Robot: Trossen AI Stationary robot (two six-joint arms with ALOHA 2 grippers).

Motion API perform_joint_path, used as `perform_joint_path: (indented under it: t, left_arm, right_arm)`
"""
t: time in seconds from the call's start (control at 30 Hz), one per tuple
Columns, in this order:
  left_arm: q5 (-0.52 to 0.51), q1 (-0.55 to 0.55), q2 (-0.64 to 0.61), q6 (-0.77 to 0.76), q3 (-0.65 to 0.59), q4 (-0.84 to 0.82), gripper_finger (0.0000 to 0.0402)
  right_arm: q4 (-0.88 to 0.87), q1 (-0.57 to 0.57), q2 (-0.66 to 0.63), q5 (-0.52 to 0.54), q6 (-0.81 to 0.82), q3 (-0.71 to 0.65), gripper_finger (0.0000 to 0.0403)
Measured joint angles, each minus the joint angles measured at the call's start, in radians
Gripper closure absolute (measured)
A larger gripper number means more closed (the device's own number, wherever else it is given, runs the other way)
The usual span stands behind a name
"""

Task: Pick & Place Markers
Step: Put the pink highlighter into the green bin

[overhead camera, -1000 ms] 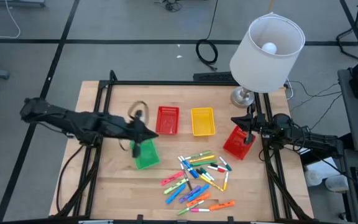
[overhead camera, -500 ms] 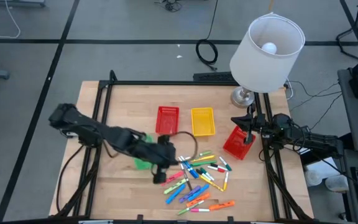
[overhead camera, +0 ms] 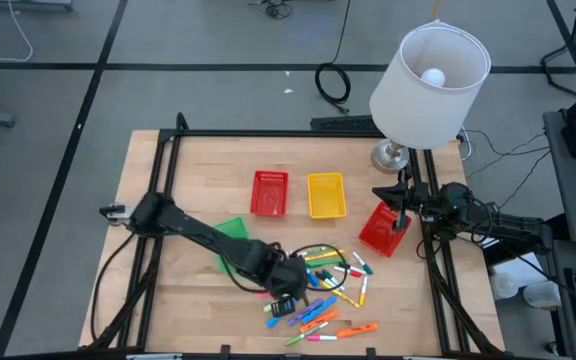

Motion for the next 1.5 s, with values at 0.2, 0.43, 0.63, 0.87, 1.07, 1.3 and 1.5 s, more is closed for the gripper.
perform_joint_path:
  t: [0.2, 0.43, 0.63, 0.87, 1.07, 1.3, 1.5]
  left_arm:
    - [0.064, 0.016, 0.065, -0.028, 0.0, -0.003, 0.0239]
    - [0.1, 0.042, 0.128, -0.058, -0.001, -0.016, 0.018]
    - [0.087, 0.048, 0.153, -0.052, -0.001, -0.064, 0.0174]
    - [0.035, 0.049, 0.155, -0.042, -0.001, -0.101, 0.0174]
    - [0.036, 0.049, 0.169, 0.017, -0.003, -0.099, 0.0174]
    - [0.038, 0.056, 0.177, -0.003, -0.033, -0.063, 0.0174]
    - [0.057, 0.068, 0.169, -0.013, -0.118, -0.01, 0.0174]
  right_arm:
    - [0.0, 0.0, 0.0, 0.002, 0.0, 0.0, 0.0403]
    - [0.001, 0.0, 0.003, 0.003, 0.0, 0.0, 0.0403]
    - [-0.002, 0.0, 0.008, 0.001, 0.0, 0.0, 0.0403]
    - [-0.004, 0.0, 0.008, 0.001, 0.011, 0.0, 0.0403]
    - [-0.005, 0.0, 0.008, 0.0, 0.045, 0.0, 0.0403]
    - [-0.01, 0.0, 0.009, -0.001, 0.052, 0.0, 0.0403]
    - [-0.01, 0.0, 0.009, -0.003, 0.052, 0.0, 0.0403]
